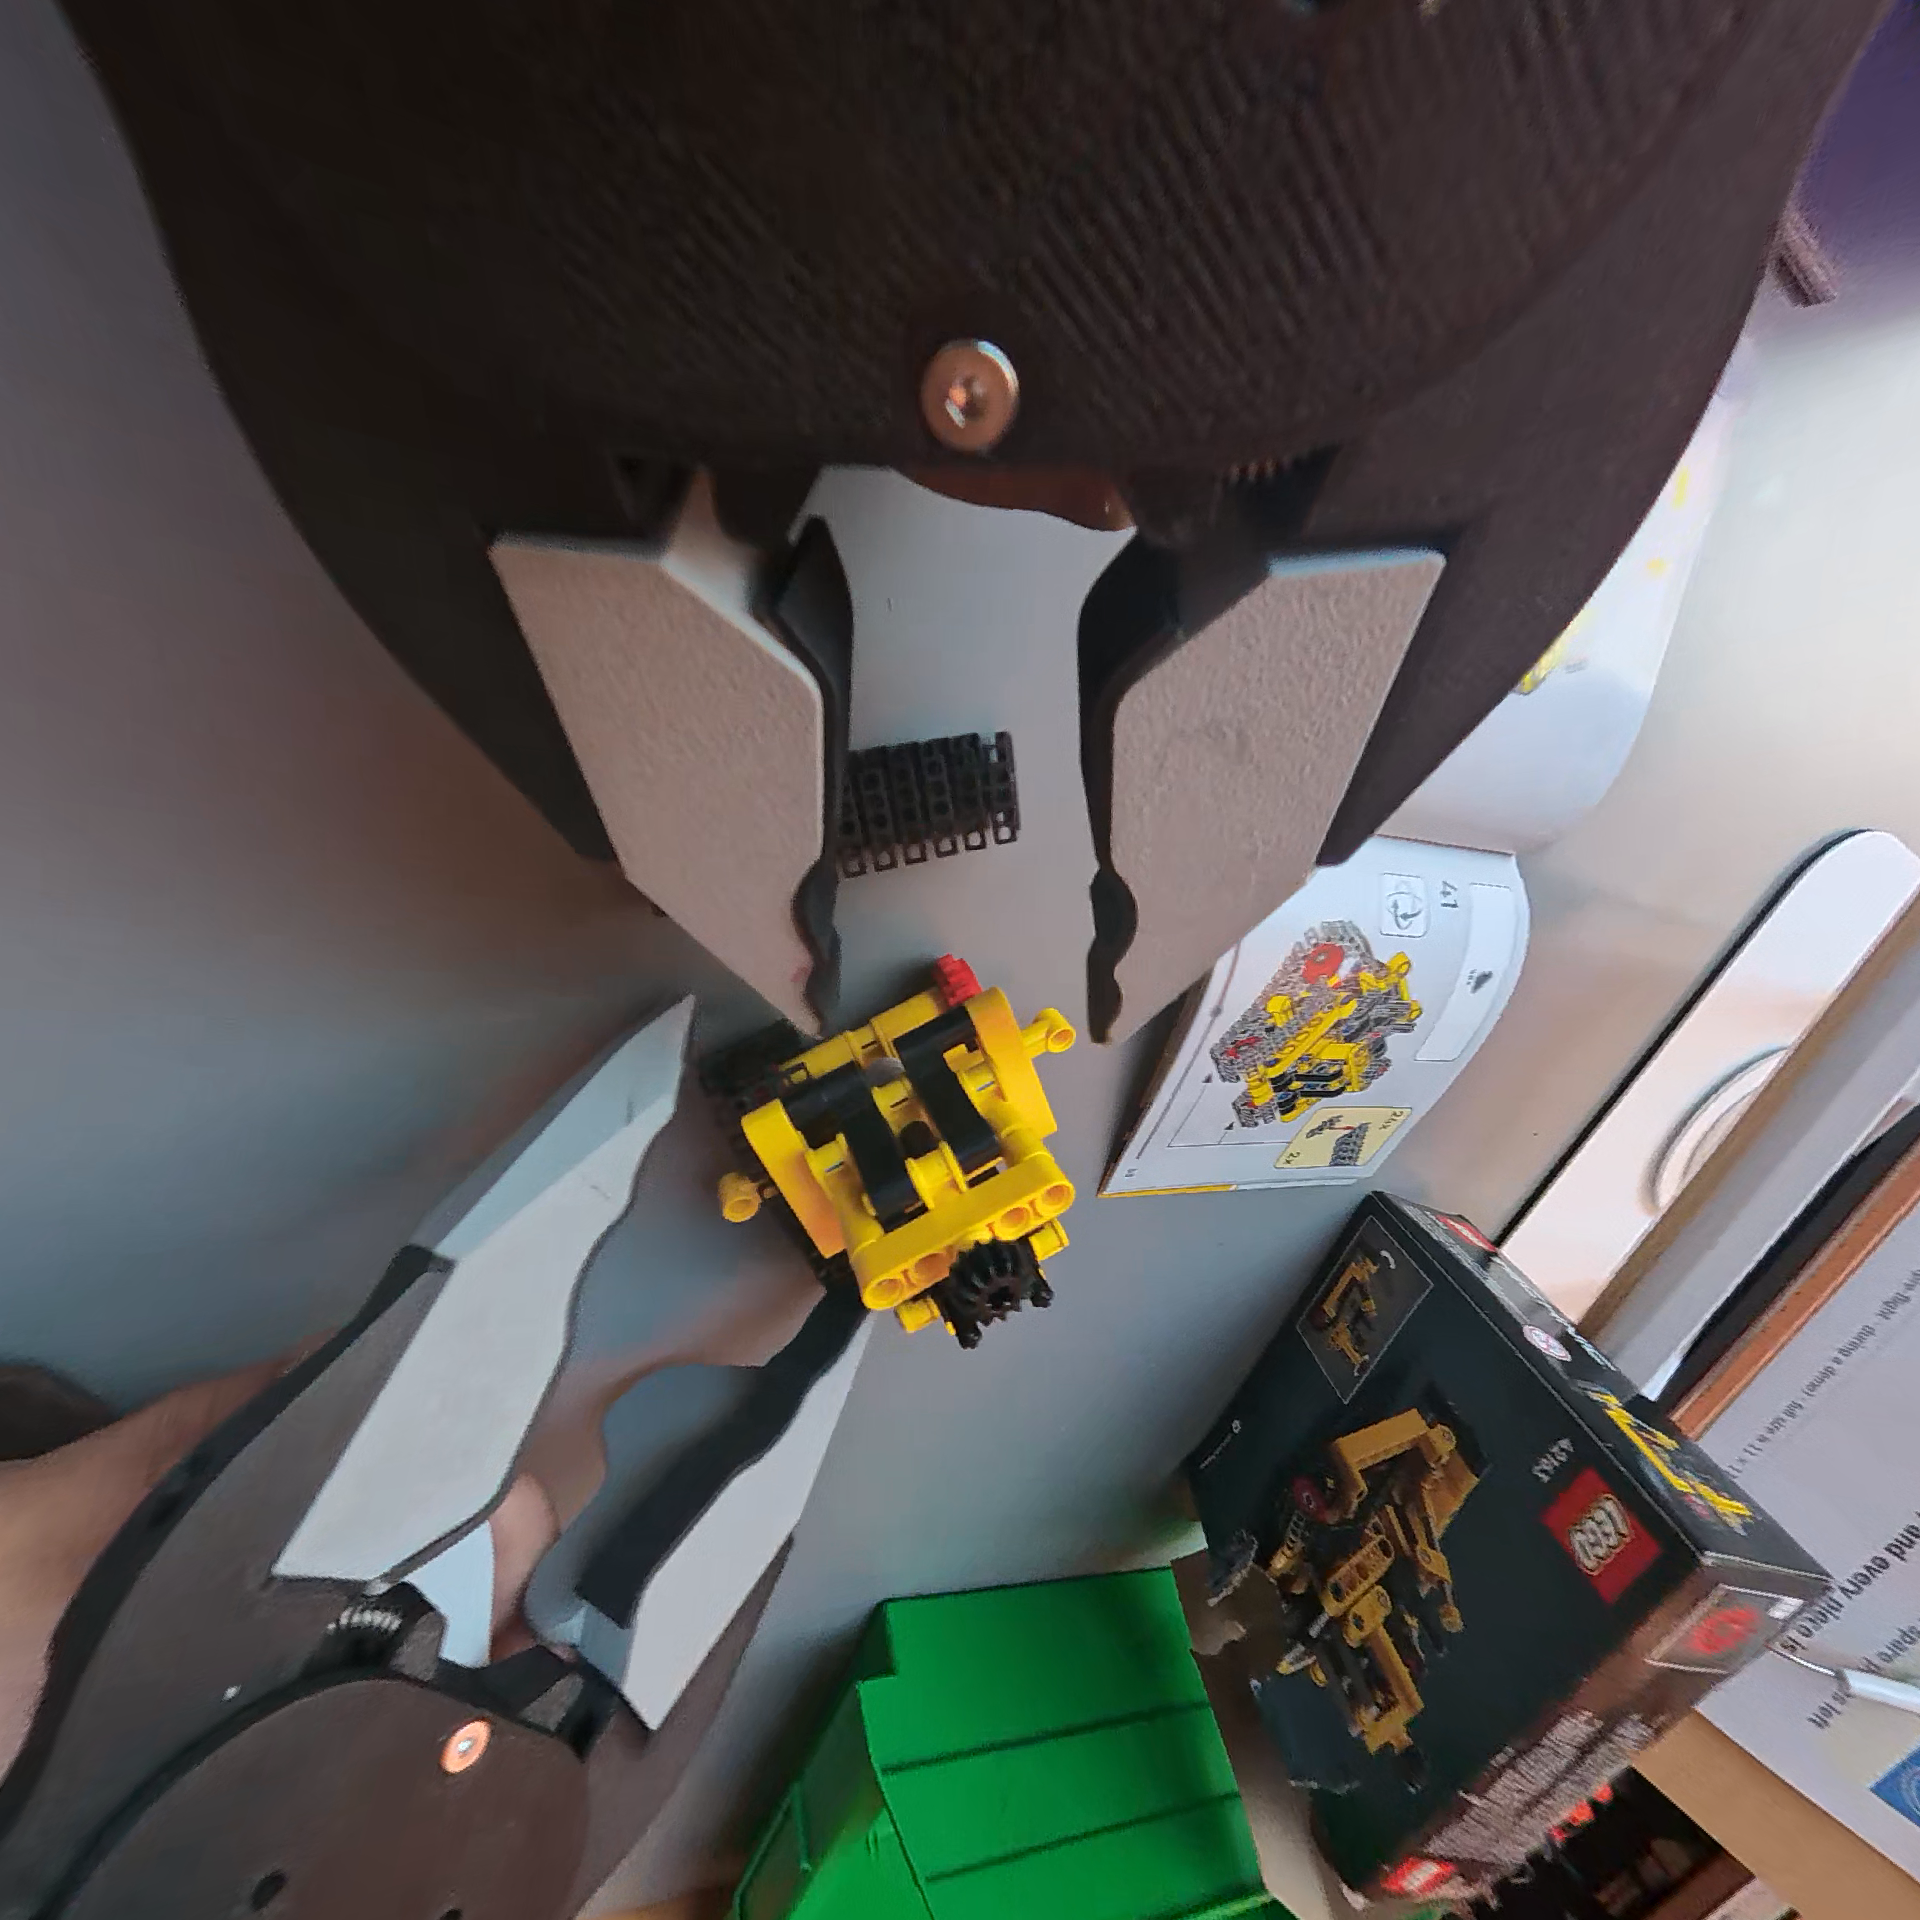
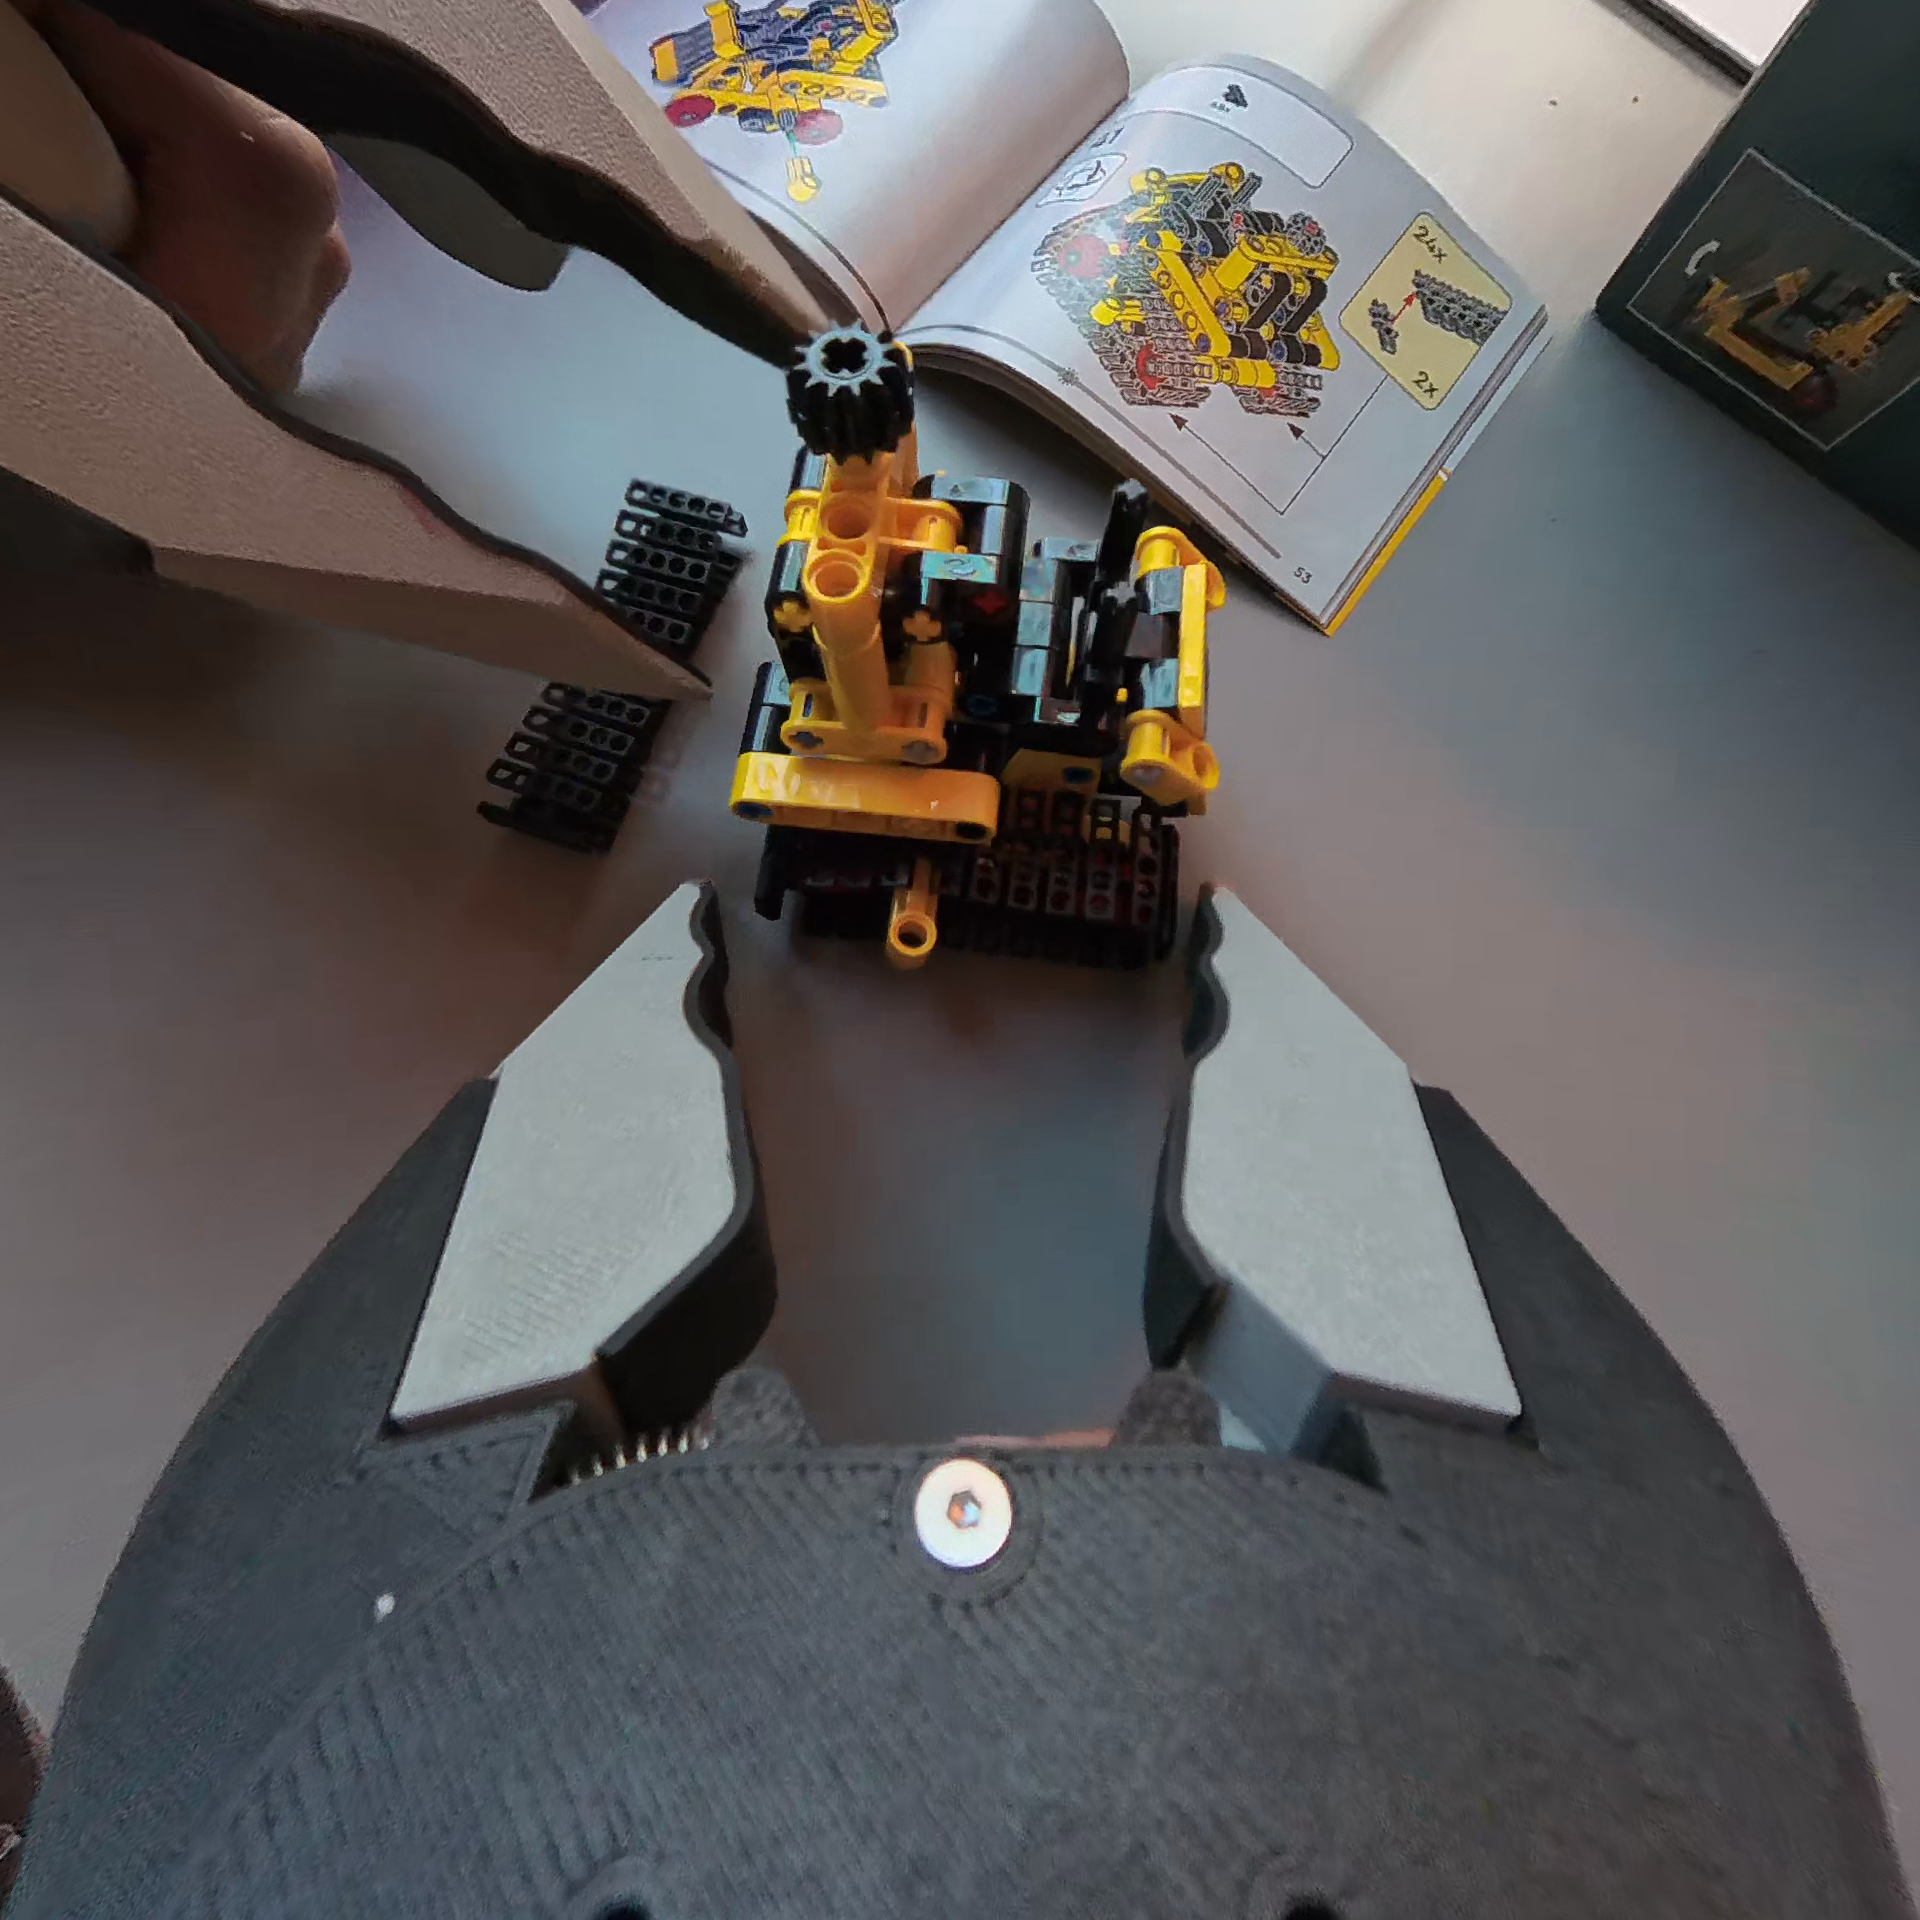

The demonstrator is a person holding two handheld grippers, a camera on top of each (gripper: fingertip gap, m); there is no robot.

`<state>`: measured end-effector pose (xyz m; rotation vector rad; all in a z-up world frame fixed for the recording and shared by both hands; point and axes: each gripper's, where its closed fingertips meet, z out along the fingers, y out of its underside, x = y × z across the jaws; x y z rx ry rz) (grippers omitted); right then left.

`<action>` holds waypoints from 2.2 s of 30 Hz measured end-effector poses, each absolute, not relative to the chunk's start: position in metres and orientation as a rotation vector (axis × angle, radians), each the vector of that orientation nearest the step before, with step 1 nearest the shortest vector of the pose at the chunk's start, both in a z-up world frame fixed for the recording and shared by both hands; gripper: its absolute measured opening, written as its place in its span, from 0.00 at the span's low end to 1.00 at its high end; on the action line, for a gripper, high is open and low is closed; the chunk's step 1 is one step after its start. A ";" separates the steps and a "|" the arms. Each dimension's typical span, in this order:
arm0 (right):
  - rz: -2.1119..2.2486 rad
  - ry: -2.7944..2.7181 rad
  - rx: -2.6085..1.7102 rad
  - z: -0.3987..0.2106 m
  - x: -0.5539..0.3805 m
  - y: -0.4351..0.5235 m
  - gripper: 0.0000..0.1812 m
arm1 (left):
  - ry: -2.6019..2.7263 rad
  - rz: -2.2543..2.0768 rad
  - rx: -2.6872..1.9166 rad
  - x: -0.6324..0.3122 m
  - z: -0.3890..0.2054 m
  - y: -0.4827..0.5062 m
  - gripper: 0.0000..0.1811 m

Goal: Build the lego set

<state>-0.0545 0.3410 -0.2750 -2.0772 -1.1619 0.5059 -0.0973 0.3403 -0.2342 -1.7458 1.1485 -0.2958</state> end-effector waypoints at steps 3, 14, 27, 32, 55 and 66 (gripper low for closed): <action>0.552 -1.112 -2.051 -0.267 -0.050 0.340 0.45 | 1.097 -0.335 -1.728 -0.099 -0.223 0.343 0.22; 0.638 -1.164 -1.997 -0.261 -0.028 0.331 0.33 | 1.103 -0.464 -1.740 -0.093 -0.222 0.341 0.21; 0.605 -1.195 -1.983 -0.263 -0.040 0.328 0.19 | 1.064 -0.392 -1.668 -0.098 -0.195 0.341 0.22; 0.589 -1.217 -1.984 -0.265 -0.044 0.327 0.16 | 1.121 -0.167 -1.681 -0.111 -0.194 0.318 0.15; 0.639 -1.209 -1.996 -0.264 -0.048 0.328 0.10 | 1.294 -0.052 -1.772 -0.069 -0.258 0.318 0.06; 0.633 -1.213 -1.995 -0.264 -0.049 0.329 0.03 | 1.312 -0.064 -1.776 -0.067 -0.261 0.318 0.07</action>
